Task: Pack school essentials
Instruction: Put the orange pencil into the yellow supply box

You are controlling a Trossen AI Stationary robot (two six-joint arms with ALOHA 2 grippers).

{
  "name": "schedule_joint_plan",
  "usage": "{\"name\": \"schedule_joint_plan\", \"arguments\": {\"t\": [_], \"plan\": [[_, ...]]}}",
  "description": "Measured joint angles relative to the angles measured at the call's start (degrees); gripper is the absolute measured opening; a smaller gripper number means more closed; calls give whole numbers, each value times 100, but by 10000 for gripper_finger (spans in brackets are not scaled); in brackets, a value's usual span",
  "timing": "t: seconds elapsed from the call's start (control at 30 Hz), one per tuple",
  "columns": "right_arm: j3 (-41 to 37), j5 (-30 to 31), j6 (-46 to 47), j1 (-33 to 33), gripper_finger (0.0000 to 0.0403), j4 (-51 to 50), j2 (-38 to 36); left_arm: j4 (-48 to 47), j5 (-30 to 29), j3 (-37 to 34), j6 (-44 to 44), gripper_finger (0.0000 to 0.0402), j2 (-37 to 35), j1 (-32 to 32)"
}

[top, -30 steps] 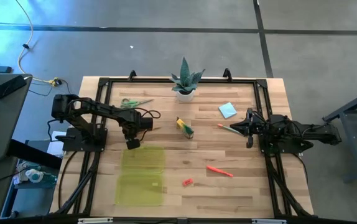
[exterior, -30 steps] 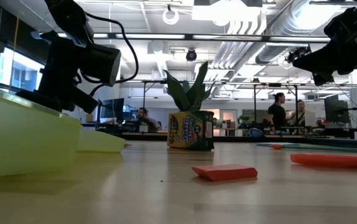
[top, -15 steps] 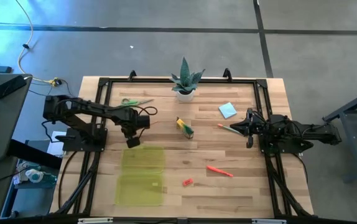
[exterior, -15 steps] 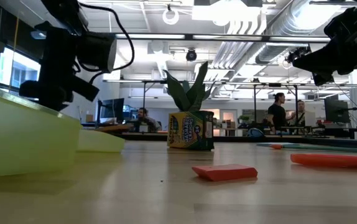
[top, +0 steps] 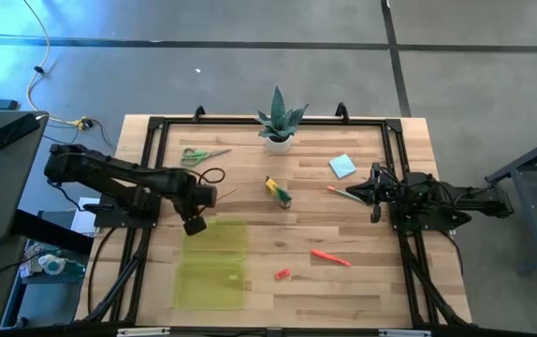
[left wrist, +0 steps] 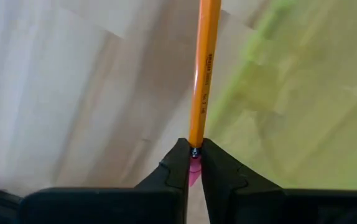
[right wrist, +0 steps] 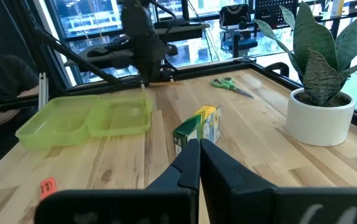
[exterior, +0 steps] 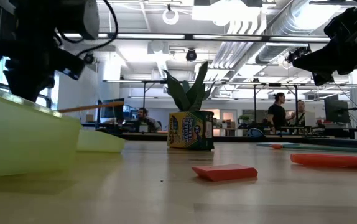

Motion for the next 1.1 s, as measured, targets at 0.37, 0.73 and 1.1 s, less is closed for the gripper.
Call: {"name": "schedule_joint_plan", "arguments": {"t": [0.37,0.73,1.1], "plan": [[0,0,0,1,0,0,4,-114,8,992,-1311,17,-120,-1557],[0,0,0,2,0,0,4,456,37,1049,-3479,17,-120,-3204],[0,0,0,1,0,0,7,1609,-137,1051,-4090,17,270,-4245]]}}
